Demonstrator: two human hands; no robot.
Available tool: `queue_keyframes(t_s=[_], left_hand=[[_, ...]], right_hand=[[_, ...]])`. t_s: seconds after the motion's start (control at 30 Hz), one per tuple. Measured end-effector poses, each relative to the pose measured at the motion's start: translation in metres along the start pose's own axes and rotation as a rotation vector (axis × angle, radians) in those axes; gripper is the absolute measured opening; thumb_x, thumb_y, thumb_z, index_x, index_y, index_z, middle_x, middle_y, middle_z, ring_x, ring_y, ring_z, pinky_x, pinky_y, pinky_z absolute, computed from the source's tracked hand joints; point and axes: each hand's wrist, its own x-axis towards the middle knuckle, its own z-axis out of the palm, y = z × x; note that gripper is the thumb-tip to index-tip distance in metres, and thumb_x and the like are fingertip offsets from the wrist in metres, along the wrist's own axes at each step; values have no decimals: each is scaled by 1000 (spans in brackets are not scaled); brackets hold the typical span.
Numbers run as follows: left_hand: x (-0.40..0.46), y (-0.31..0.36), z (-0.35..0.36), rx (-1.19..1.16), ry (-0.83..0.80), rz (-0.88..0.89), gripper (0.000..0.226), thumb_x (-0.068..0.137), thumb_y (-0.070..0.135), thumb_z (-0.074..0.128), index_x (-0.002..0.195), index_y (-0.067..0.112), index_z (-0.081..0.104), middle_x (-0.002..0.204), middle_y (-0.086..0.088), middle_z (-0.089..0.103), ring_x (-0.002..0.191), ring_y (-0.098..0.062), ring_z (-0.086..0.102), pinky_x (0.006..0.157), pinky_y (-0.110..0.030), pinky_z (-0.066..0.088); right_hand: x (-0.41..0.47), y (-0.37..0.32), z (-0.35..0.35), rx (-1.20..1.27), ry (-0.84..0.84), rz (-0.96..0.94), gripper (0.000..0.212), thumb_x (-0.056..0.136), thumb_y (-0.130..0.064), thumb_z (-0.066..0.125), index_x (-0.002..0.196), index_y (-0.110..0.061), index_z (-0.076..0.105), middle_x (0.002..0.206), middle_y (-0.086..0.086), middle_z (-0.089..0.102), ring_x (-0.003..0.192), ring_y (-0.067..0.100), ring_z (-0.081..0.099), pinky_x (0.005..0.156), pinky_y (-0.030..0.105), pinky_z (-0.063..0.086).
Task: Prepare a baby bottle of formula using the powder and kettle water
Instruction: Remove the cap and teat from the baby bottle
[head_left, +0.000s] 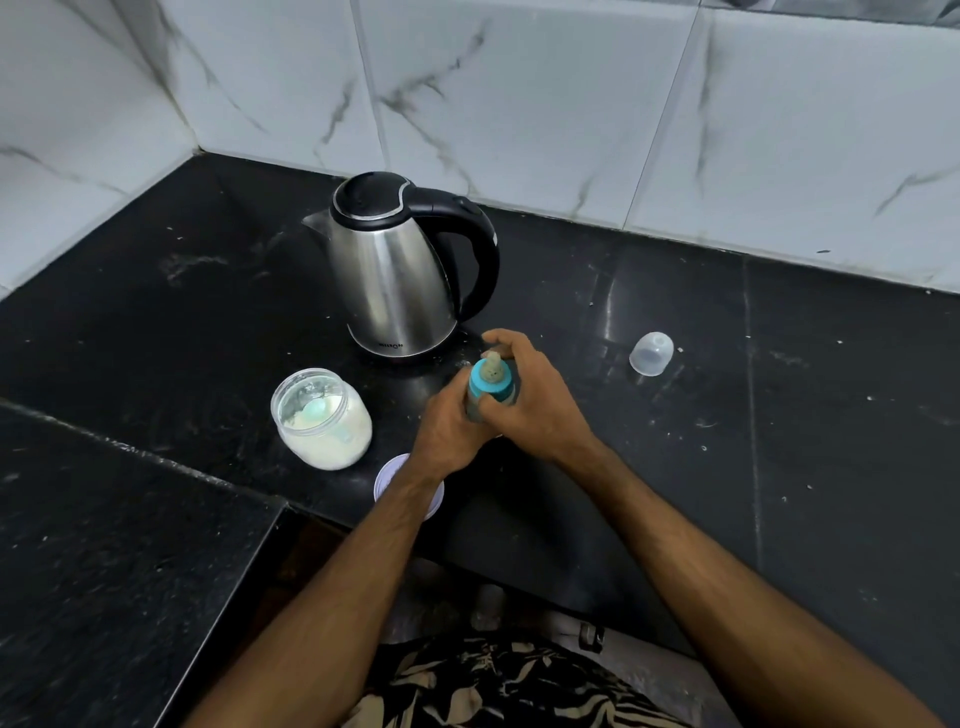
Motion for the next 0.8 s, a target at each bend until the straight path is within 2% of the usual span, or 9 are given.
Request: queue_keyframes(t_s=[0.13, 0.27, 0.4, 0.47, 0.57, 0.67, 0.8], left_hand=[[-1, 2, 1, 25, -6, 24, 53, 81, 25, 80, 129, 25, 55, 116, 12, 65, 105, -6, 63, 91, -26, 54], [-1, 4, 1, 8, -10, -12, 62, 79, 19, 82, 133, 24, 53, 117, 14, 59, 106, -3, 58, 86, -13, 44], [-2, 2, 0, -1, -6, 2, 57, 79, 18, 81, 129, 24, 55, 113, 15, 62, 100, 2, 61, 84, -13, 45], [-2, 4, 0, 12, -13, 8, 57, 79, 21, 82, 128, 26, 54, 115, 15, 62, 101, 0, 61, 85, -12, 45], [-3, 6, 0, 7, -28, -5, 61, 78, 20, 83, 128, 33, 51, 110, 23, 58, 98, 7, 57, 81, -8, 42], [-3, 4, 0, -12, -25, -15, 66, 77, 16, 83, 135, 26, 51, 114, 19, 58, 101, 3, 57, 82, -8, 42], [-2, 3, 0, -12, -8, -5, 63, 77, 15, 82, 133, 23, 53, 117, 14, 62, 103, 0, 60, 87, -15, 48]], right_hand=[[0, 3, 5, -37, 63, 4, 74, 70, -35, 83, 133, -17, 48, 125, -1, 50, 114, 12, 50, 97, 31, 48], [0, 3, 4, -65, 83, 26, 66, 74, -27, 82, 130, -17, 49, 120, 0, 57, 110, 15, 54, 95, 35, 51], [-1, 0, 0, 23, 0, 6, 68, 76, -16, 77, 136, -15, 45, 129, 3, 53, 116, 14, 53, 100, 36, 50], [-1, 1, 1, 32, 39, 5, 73, 73, -20, 81, 136, -13, 45, 131, 4, 47, 116, 13, 51, 100, 30, 49], [0, 2, 4, -12, 101, 61, 75, 71, -30, 86, 134, -15, 47, 120, 2, 52, 109, 12, 52, 94, 25, 48], [0, 0, 4, 2, 108, 57, 71, 73, -25, 85, 133, -16, 47, 115, 0, 58, 106, 13, 56, 93, 28, 50], [-3, -2, 0, 47, 15, 51, 71, 78, -12, 78, 139, -14, 43, 125, 2, 56, 113, 10, 53, 96, 23, 46]])
